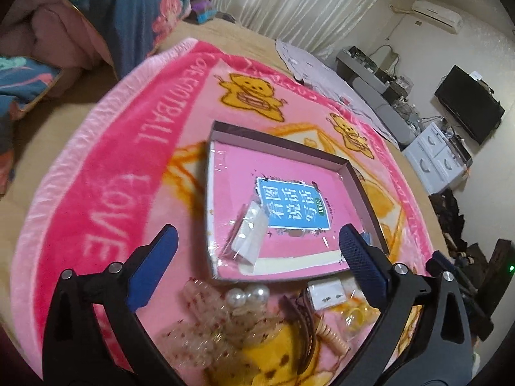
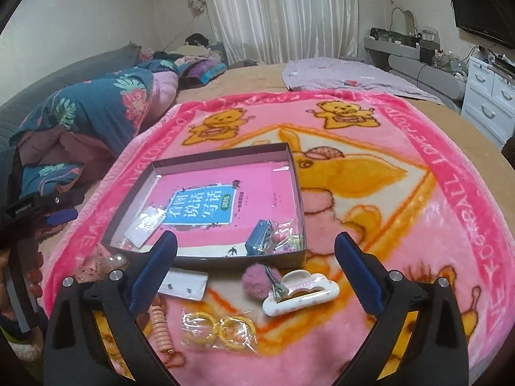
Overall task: Organize jewelry
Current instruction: 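Open the left tool to drop the clear packet in the box, then withdraw the left tool from the box toward the brown claw clip, then grasp the dark brown claw clip with the left tool while the right tool grasps the yellow earrings bag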
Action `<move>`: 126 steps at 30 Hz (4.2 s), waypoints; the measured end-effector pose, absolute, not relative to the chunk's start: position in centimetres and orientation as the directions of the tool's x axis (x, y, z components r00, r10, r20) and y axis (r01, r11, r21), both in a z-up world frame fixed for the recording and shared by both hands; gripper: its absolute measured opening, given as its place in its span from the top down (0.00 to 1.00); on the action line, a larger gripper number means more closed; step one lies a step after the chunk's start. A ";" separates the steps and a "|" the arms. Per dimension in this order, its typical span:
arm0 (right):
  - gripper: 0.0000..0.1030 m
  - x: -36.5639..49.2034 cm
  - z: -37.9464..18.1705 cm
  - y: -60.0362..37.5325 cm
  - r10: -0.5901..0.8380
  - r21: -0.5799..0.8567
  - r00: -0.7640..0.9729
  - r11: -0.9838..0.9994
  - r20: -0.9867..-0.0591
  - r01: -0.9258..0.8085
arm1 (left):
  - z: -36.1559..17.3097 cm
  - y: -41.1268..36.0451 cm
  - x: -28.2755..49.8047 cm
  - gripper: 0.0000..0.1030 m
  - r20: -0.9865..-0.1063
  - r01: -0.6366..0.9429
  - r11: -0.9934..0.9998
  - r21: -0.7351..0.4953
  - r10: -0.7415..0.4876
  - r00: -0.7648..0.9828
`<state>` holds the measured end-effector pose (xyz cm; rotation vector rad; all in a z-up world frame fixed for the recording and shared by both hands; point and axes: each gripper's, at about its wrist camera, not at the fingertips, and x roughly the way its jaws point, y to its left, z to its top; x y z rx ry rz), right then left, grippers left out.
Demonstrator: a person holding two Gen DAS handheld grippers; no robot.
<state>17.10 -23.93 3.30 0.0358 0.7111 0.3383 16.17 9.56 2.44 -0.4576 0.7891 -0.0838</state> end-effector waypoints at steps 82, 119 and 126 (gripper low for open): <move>0.04 7.7 -1.6 -26.1 0.381 0.124 0.561 0.889 -0.735 -0.441 | -2.0 -1.1 3.8 0.53 -0.768 0.050 0.954 -0.296 -0.269 0.581; 0.05 14.6 -7.9 -17.9 0.322 0.080 0.487 0.888 -0.812 -0.454 | -6.5 -1.7 11.0 0.96 -0.806 0.085 0.956 -0.282 -0.284 0.520; 0.21 13.8 -7.6 -18.5 0.344 0.070 0.515 0.875 -0.785 -0.479 | -5.8 -0.7 9.6 0.96 -0.792 0.071 0.949 -0.309 -0.298 0.533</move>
